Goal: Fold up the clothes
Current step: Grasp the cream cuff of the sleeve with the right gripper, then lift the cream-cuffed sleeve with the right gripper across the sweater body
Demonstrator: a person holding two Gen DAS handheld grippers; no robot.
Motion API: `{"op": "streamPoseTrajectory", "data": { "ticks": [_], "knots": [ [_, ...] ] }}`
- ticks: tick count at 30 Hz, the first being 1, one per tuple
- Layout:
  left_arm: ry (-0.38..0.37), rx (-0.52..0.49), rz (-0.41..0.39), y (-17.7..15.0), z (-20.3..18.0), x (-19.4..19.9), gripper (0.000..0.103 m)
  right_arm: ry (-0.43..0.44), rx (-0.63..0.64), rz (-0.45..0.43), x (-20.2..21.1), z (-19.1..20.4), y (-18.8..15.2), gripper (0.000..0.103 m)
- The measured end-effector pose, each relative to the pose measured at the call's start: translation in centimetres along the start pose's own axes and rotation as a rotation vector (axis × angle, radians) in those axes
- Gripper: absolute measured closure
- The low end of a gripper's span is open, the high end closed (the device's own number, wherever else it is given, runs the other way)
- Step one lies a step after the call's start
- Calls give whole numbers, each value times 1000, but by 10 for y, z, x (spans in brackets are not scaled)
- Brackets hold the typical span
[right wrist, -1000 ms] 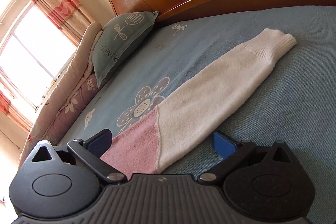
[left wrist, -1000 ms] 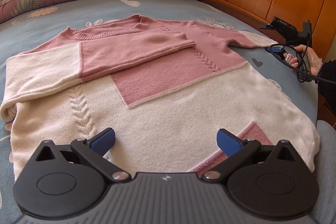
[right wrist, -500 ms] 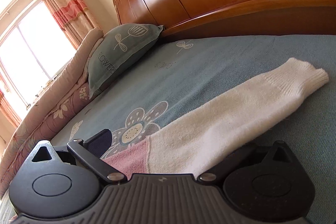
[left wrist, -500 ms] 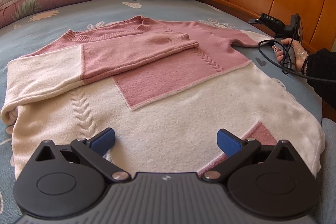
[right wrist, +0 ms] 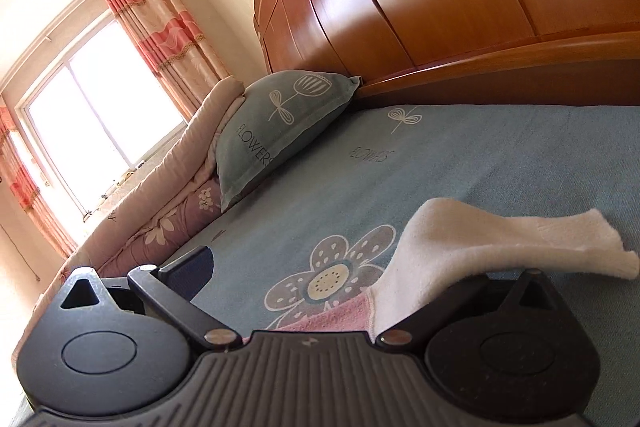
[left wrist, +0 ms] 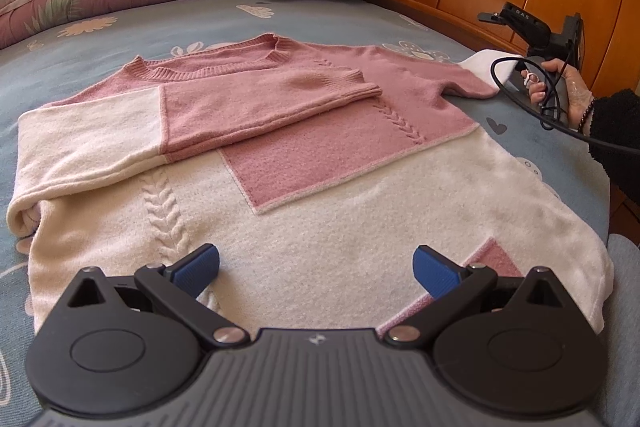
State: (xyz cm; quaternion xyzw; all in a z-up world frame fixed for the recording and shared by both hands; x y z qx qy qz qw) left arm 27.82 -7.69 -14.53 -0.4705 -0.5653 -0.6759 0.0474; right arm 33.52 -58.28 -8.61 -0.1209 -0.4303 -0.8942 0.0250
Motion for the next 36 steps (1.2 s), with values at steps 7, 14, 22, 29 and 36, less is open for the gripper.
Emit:
{"op": "streamPoseTrajectory", "data": {
  "ticks": [7, 14, 22, 29, 36],
  "knots": [
    [-14, -124, 27, -4, -7, 11, 1, 56, 49, 46, 2, 56, -2, 0],
    [-20, -193, 38, -8, -8, 21, 1, 93, 78, 89, -3, 105, -13, 0],
    [-38, -201, 23, -6, 0, 33, 1, 135, 108, 123, -10, 151, -22, 0],
    [-69, -201, -26, -1, 6, 55, 1, 162, 136, 144, -16, 190, -27, 0],
    [-66, -177, -49, 3, 15, 63, 1, 190, 144, 170, -21, 223, -35, 0]
  ]
}}
Point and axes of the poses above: each gripper's, at about its wrist camera, not at the fingertips, and x roughly against the way its jaws point, z to its left, y to its top, the point moved 8 cm from there along -x, roughly the way its jaws point, and after that the axes turned 5 degrees about y, right-handed, at the moved point
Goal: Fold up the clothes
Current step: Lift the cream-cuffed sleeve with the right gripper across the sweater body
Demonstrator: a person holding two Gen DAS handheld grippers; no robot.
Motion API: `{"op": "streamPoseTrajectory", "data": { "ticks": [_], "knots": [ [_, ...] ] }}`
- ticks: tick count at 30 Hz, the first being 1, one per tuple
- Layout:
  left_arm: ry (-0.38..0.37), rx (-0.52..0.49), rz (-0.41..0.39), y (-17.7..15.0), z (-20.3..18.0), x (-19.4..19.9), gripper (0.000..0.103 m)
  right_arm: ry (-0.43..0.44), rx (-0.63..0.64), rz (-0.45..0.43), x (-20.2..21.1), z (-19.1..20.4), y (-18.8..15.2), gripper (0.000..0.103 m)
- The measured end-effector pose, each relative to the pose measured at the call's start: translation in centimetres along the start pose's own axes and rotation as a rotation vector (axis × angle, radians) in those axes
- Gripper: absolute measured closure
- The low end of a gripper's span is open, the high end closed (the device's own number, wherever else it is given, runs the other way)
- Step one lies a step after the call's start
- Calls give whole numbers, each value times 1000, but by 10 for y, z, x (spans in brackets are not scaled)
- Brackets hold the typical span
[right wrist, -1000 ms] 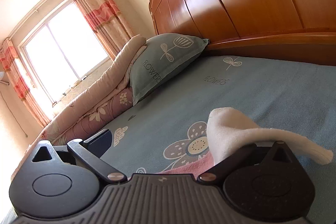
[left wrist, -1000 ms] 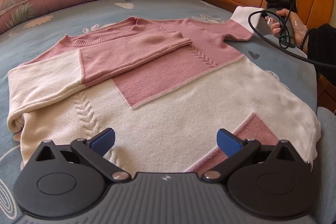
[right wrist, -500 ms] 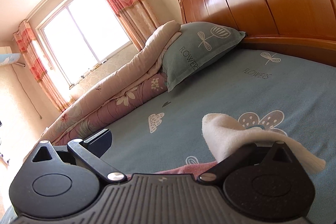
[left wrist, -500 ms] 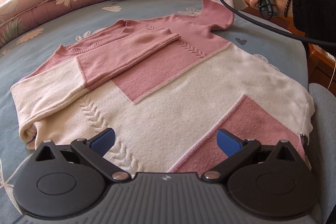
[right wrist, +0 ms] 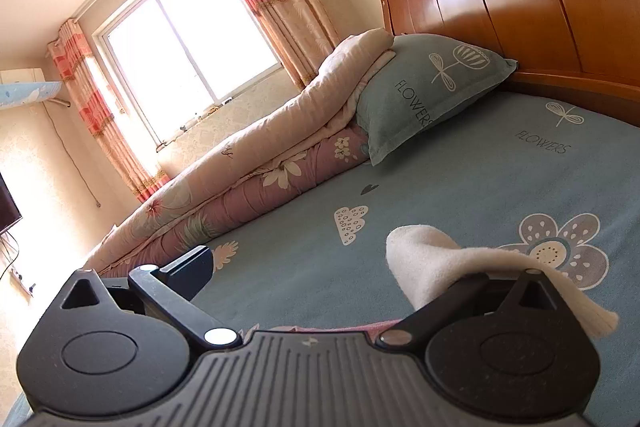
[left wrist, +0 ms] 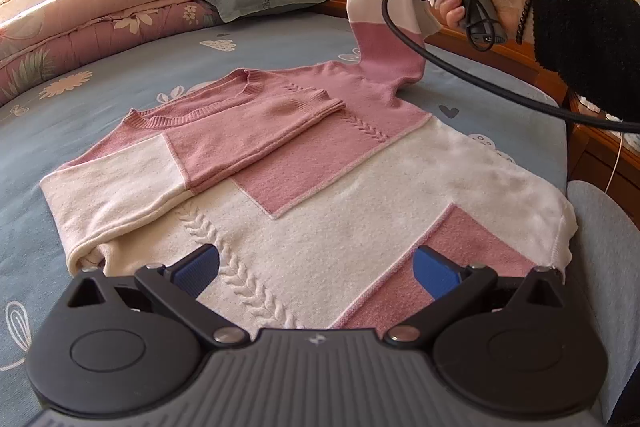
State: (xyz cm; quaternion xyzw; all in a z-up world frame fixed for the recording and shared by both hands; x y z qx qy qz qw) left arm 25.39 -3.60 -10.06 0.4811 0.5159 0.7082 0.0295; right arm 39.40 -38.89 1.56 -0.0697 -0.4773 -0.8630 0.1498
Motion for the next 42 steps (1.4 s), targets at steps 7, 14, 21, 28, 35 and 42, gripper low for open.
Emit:
{"op": "streamPoseTrajectory", "data": {
  "ticks": [7, 14, 21, 28, 35, 42],
  "knots": [
    [-6, 10, -9, -1, 1, 3, 1, 31, 48, 42, -21, 38, -4, 0],
    [-6, 20, -12, -2, 5, 6, 1, 94, 79, 77, -35, 74, -14, 0],
    [1, 31, -5, -5, 9, 7, 1, 161, 119, 120, -42, 108, -28, 0],
    [6, 39, -1, -8, 12, 7, 1, 174, 182, 192, -58, 125, -52, 0],
    [16, 48, 24, -14, 16, 2, 1, 151, 297, 329, -83, 132, -96, 0],
    [37, 49, 68, -22, 19, -9, 1, 158, 364, 502, -104, 128, -155, 0]
  ]
}}
Point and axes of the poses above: each gripper's, at about its wrist camera, not at the fingertips, and x roughly against the way its jaws point, z to its left, y to its top, the point moved 8 cm from there along -x, roughly the way its jaws point, and after that the axes turned 5 degrees about y, right-handed, at the moved point
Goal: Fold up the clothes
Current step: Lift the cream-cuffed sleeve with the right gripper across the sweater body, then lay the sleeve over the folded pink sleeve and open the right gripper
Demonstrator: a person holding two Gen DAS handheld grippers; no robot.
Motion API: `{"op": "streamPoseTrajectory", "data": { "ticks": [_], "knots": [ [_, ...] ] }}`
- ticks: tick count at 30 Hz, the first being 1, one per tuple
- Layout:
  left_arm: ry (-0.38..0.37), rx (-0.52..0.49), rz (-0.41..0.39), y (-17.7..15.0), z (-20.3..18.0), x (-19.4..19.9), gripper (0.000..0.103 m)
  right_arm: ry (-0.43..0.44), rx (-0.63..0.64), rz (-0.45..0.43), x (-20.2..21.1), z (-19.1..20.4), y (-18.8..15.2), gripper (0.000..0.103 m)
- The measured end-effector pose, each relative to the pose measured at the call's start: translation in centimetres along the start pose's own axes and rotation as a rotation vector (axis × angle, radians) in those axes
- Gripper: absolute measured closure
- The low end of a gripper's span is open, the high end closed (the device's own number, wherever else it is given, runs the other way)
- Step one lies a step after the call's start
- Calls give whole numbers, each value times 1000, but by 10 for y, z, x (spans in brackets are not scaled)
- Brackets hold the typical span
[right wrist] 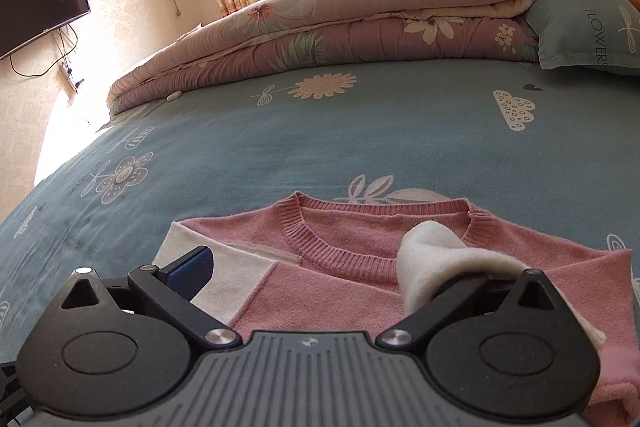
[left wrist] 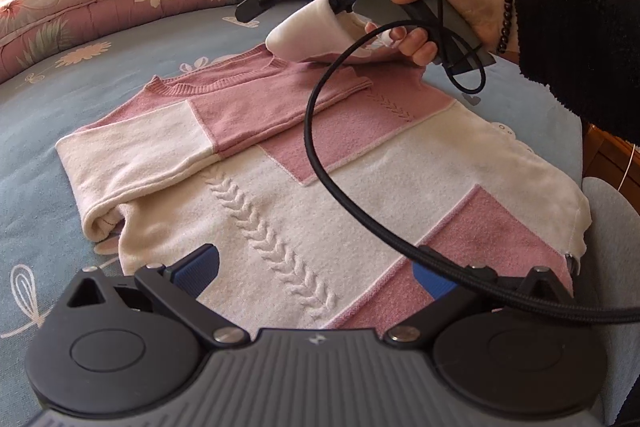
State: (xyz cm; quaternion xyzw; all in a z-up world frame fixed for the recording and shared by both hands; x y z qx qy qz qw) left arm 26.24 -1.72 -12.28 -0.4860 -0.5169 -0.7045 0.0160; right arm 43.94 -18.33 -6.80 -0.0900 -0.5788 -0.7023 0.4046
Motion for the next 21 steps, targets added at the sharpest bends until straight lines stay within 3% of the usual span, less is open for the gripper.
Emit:
{"op": "streamPoseTrajectory", "data": {
  "ticks": [7, 10, 15, 21],
  "knots": [
    [2, -17, 22, -2, -5, -6, 1, -41, 48, 170, -21, 0, -39, 0],
    [-3, -21, 18, -2, -7, -5, 1, -58, 70, 190, -13, 0, -48, 0],
    [-10, -22, 13, -1, -8, -4, 1, -58, -5, 147, 8, -18, -52, 0],
    [-15, -26, 13, -1, -10, -4, 1, -115, -186, -35, 26, -48, -30, 0]
  ]
}}
Point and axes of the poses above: each gripper's, at about its wrist camera, not at the fingertips, and x roughly against the way its jaws point, z to its left, y to its top, the point moved 8 cm from there along -x, roughly the way its jaws point, and after that the axes turned 5 degrees about y, right-handed, at the moved point
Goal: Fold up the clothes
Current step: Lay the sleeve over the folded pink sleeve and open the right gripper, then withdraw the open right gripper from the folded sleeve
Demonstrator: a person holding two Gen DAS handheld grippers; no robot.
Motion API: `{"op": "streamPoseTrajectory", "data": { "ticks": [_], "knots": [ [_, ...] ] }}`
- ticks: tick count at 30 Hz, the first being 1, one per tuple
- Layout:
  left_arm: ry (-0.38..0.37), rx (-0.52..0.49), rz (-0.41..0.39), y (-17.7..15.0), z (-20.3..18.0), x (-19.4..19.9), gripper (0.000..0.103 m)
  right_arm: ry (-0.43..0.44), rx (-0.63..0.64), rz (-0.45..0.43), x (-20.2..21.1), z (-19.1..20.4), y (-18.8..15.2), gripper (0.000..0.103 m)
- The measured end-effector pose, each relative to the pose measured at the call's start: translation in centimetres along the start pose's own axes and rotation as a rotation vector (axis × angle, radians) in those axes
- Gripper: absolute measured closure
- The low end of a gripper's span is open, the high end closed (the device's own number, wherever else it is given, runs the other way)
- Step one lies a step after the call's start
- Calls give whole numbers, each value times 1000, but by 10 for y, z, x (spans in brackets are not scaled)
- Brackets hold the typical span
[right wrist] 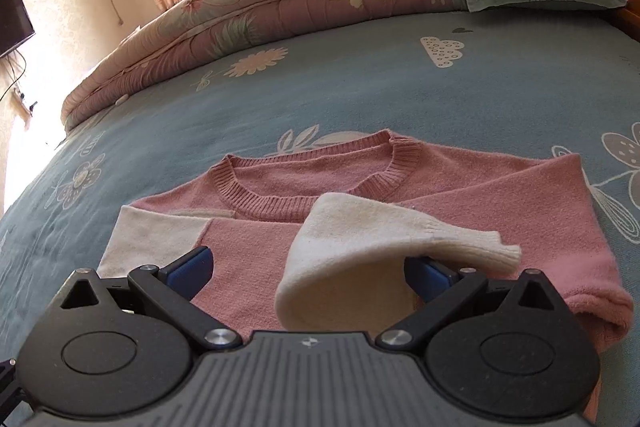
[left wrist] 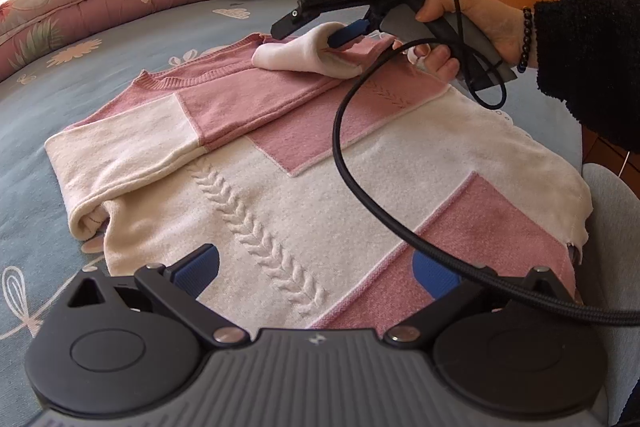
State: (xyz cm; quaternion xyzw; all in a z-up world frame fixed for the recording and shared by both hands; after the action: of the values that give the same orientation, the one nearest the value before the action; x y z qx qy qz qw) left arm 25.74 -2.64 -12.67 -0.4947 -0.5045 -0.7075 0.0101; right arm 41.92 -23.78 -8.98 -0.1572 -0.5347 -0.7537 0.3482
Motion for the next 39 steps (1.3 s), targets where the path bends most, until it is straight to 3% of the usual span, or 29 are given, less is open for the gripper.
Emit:
{"op": "streamPoseTrajectory", "data": {
  "ticks": [4, 10, 15, 23, 29, 35, 39],
  "knots": [
    [1, -3, 8, -1, 0, -3, 1, 49, -11, -51, -9, 17, 15, 0],
    [7, -4, 18, -3, 0, -6, 1, 229, 83, 34, -30, 75, 8, 0],
    [6, -5, 11, -3, -2, -3, 1, 222, 178, 56, -26, 94, 4, 0],
    [12, -6, 15, -4, 0, -5, 1, 102, 111, -17, 8, 49, 17, 0],
    [21, -10, 28, -4, -2, -11, 1, -17, 49, -67, 57, -17, 18, 0],
    [5, 36, -2, 5, 0, -14, 1, -51, -93, -106, 90, -78, -1, 0],
    [-25, 142, -38, 13, 10, -15, 1, 3, -203, -171, 100, -100, -25, 0]
  ]
}}
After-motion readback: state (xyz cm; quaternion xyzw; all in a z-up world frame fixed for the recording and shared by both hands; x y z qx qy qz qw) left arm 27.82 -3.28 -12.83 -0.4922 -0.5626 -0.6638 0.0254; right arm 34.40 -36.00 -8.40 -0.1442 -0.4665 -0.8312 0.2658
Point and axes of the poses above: each gripper's, at about its wrist camera, not at the fingertips, and x roughly against the way its jaws point, z to its left, y to its top, the point moved 8 cm from there along -x, roughly the way its jaws point, and after that the axes turned 5 degrees about y, right-handed, at the moved point
